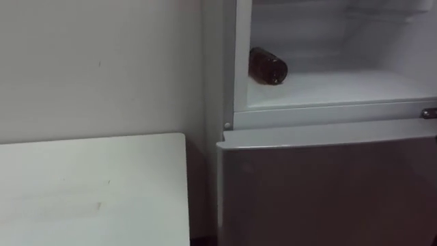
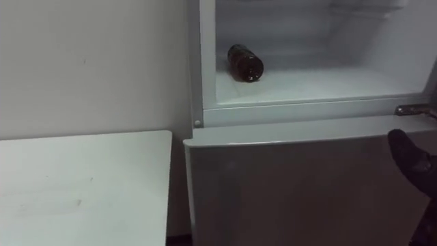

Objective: Put the bottle in the upper fridge

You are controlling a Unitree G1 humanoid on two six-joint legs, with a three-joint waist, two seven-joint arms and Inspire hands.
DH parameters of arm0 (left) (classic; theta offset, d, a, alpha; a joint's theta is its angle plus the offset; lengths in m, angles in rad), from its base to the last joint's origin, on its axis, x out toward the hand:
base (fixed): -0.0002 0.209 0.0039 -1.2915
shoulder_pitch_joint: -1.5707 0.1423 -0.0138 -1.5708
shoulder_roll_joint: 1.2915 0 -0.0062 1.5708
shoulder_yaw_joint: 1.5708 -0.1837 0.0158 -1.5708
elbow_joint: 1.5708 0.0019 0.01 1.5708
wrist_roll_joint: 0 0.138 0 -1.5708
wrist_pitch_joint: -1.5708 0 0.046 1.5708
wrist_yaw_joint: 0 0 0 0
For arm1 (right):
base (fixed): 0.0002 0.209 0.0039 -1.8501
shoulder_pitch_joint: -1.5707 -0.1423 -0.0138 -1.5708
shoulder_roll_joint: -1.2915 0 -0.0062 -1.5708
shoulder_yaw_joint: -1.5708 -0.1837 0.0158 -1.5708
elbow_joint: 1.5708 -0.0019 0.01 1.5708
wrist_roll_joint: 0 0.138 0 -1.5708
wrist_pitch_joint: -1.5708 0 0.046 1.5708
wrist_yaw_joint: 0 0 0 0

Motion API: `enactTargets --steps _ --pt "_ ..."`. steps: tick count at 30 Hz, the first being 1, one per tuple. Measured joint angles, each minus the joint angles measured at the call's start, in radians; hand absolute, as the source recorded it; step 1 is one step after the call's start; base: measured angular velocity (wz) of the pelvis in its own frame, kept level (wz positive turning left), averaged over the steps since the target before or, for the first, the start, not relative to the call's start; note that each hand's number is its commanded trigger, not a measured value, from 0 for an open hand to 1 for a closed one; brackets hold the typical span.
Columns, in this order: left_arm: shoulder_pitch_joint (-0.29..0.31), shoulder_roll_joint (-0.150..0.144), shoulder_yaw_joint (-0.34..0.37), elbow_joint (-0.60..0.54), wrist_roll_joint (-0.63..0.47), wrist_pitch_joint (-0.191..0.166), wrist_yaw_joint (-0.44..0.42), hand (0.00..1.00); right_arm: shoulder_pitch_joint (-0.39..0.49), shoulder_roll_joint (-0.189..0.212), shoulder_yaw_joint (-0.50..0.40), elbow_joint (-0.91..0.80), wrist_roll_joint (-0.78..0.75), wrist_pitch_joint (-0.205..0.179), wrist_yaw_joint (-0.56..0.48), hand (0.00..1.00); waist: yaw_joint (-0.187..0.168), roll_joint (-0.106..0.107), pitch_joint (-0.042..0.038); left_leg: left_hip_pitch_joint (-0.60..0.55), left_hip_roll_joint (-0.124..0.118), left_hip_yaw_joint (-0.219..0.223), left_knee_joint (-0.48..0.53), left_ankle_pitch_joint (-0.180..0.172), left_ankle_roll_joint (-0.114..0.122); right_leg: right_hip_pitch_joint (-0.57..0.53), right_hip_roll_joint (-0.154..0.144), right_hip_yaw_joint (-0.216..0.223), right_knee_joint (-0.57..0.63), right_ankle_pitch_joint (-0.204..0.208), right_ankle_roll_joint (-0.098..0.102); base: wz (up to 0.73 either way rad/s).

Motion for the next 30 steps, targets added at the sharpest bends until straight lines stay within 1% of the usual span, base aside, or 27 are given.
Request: enactTargets --steps 1,3,5,6,7,9,10,11,12,13,14,15,17,18,20,21,23,26,28,30 --pt "-0.004 0.0 -0.007 0.0 0.0 0.0 0.002 0.0 0.002 0.001 0.008 0.012 -0.002 0.0 -0.009 0.0 0.0 0.001 0.0004 0.002 0.0 0.0 -0.001 0.0 -0.001 0.001 0.001 0.003 0.0 0.0 0.0 -0.07" --pt "-0.015 0.001 -0.036 0.0 -0.006 0.0 0.005 0.0 0.024 0.024 0.029 0.066 -0.01 0.0 -0.029 0.0 -0.003 -0.004 0.0038 0.002 0.001 -0.001 -0.001 -0.003 -0.002 0.005 0.002 0.004 0.0 0.0 0.0 0.0" --pt "-0.028 0.0 -0.062 0.001 -0.017 0.0 0.004 0.0 0.036 0.031 0.053 0.118 -0.01 0.001 -0.053 0.0 -0.001 -0.004 0.0042 0.002 0.002 -0.002 -0.002 -0.004 -0.002 0.004 0.002 0.003 0.0 0.0 0.0 0.0" --pt "-0.039 0.0 -0.069 0.006 -0.017 0.0 0.004 0.0 0.052 0.035 0.073 0.151 -0.012 0.001 -0.067 0.0 0.004 0.002 0.0016 0.002 0.002 -0.003 -0.006 -0.004 -0.003 0.003 0.002 0.004 0.001 0.0 0.0 0.0" --pt "-0.043 0.0 -0.073 0.01 -0.017 0.0 0.005 0.0 0.059 0.038 0.084 0.172 -0.013 0.001 -0.07 0.0 0.004 0.002 0.0017 0.003 0.002 -0.002 -0.011 -0.004 -0.003 0.002 0.003 0.006 0.001 0.0 0.0 -0.04" --pt "-0.045 -0.003 -0.078 0.009 -0.028 0.0 0.016 0.0 0.078 0.064 0.124 0.288 -0.015 -0.005 -0.076 0.0 0.006 0.005 0.0019 0.003 0.003 0.001 -0.013 -0.004 -0.003 -0.002 0.003 0.006 0.005 0.0 0.0 -0.05" --pt "-0.046 -0.004 -0.084 0.009 -0.038 0.0 0.018 0.0 0.085 0.07 0.133 0.319 -0.014 -0.004 -0.077 0.0 0.006 0.007 0.0016 0.003 0.003 0.002 -0.014 -0.004 -0.003 -0.003 0.003 0.006 0.006 0.0 0.0 -0.05" --pt "-0.045 -0.004 -0.096 0.008 -0.05 -0.001 0.017 0.0 0.103 0.078 0.157 0.372 -0.013 0.0 -0.078 0.0 0.015 0.012 0.0029 0.002 0.003 0.002 -0.015 -0.004 -0.003 -0.006 0.002 0.007 0.008 0.0 0.0 -0.05" --pt "-0.046 -0.006 -0.098 0.008 -0.059 -0.001 0.018 0.0 0.12 0.087 0.184 0.426 -0.013 0.001 -0.079 0.0 0.017 0.015 0.0012 0.002 0.002 0.002 -0.015 -0.004 -0.003 -0.008 0.002 0.007 0.01 0.0 0.0 -0.04" --pt "-0.046 -0.005 -0.099 0.009 -0.066 -0.001 0.018 0.0 0.126 0.091 0.198 0.459 -0.012 0.001 -0.079 0.0 0.017 0.018 0.0019 0.002 0.002 0.002 -0.015 -0.004 -0.003 -0.009 0.002 0.006 0.013 0.0 0.0 0.0" --pt "-0.047 -0.005 -0.097 0.01 -0.075 -0.003 0.018 0.0 0.14 0.102 0.22 0.528 -0.011 0.001 -0.076 0.0 0.018 0.023 0.0026 0.002 0.002 0.0 -0.015 -0.004 -0.003 -0.009 0.001 0.005 0.015 0.0 0.0 0.0" --pt "-0.046 -0.006 -0.097 0.008 -0.074 -0.008 0.018 0.0 0.149 0.119 0.229 0.591 -0.004 0.001 -0.07 0.0 0.02 0.028 0.0044 0.001 0.001 0.0 -0.016 -0.004 -0.002 -0.01 0.001 0.003 0.015 0.0 0.0 0.0" --pt "-0.042 -0.007 -0.096 0.007 -0.075 -0.013 0.02 0.0 0.151 0.141 0.236 0.691 0.007 0.002 -0.062 0.0 0.021 0.036 0.0073 -0.001 0.001 0.0 -0.016 -0.004 -0.002 -0.011 -0.001 0.0 0.014 0.0 0.0 0.0" --pt "-0.039 -0.007 -0.096 0.0 -0.074 -0.014 0.02 0.0 0.156 0.156 0.237 0.744 0.021 0.003 -0.061 0.0 0.021 0.037 0.0067 -0.001 0.0 -0.001 -0.016 -0.004 -0.002 -0.011 -0.002 -0.006 0.013 -0.001 0.001 0.0" --pt "-0.033 -0.008 -0.096 -0.012 -0.073 -0.014 0.019 0.0 0.163 0.165 0.241 0.793 0.033 0.007 -0.061 0.0 0.023 0.042 0.0064 -0.003 -0.001 0.0 -0.012 -0.004 -0.002 -0.01 -0.004 -0.011 0.007 -0.003 0.001 0.0" --pt "-0.033 -0.007 -0.094 -0.012 -0.073 -0.014 0.019 0.0 0.163 0.165 0.242 0.831 0.033 0.004 -0.061 0.0 0.021 0.045 0.0048 -0.003 -0.002 -0.001 -0.009 -0.004 -0.002 -0.007 -0.004 -0.016 0.001 -0.002 0.001 0.0" --pt "-0.033 -0.007 -0.093 -0.012 -0.074 -0.014 0.02 0.0 0.161 0.165 0.246 0.91 0.033 -0.001 -0.061 0.0 0.019 0.044 0.0033 0.002 -0.003 -0.003 -0.008 -0.004 -0.002 0.002 -0.004 -0.019 -0.001 -0.003 0.002 0.08" --pt "-0.034 -0.01 -0.093 -0.012 -0.074 -0.015 0.016 0.0 0.151 0.165 0.256 1.045 0.032 0.0 -0.05 0.0 0.021 0.045 0.0033 0.006 -0.003 -0.003 -0.007 -0.004 -0.002 0.007 -0.005 -0.021 -0.003 -0.003 0.002 0.02" --pt "-0.032 -0.01 -0.093 -0.022 -0.073 -0.015 0.005 0.0 0.153 0.165 0.261 1.103 0.045 0.007 -0.032 0.0 0.025 0.045 0.0033 0.006 -0.004 -0.003 -0.008 -0.004 -0.002 0.006 -0.005 -0.021 -0.003 -0.005 0.003 0.0" --pt "-0.029 -0.01 -0.093 -0.024 -0.07 -0.014 -0.01 0.0 0.151 0.164 0.266 1.174 0.104 0.008 0.024 0.0 0.021 0.046 0.0038 0.005 -0.005 -0.007 -0.014 -0.004 -0.002 0.01 -0.006 -0.025 -0.005 -0.006 0.004 0.05"
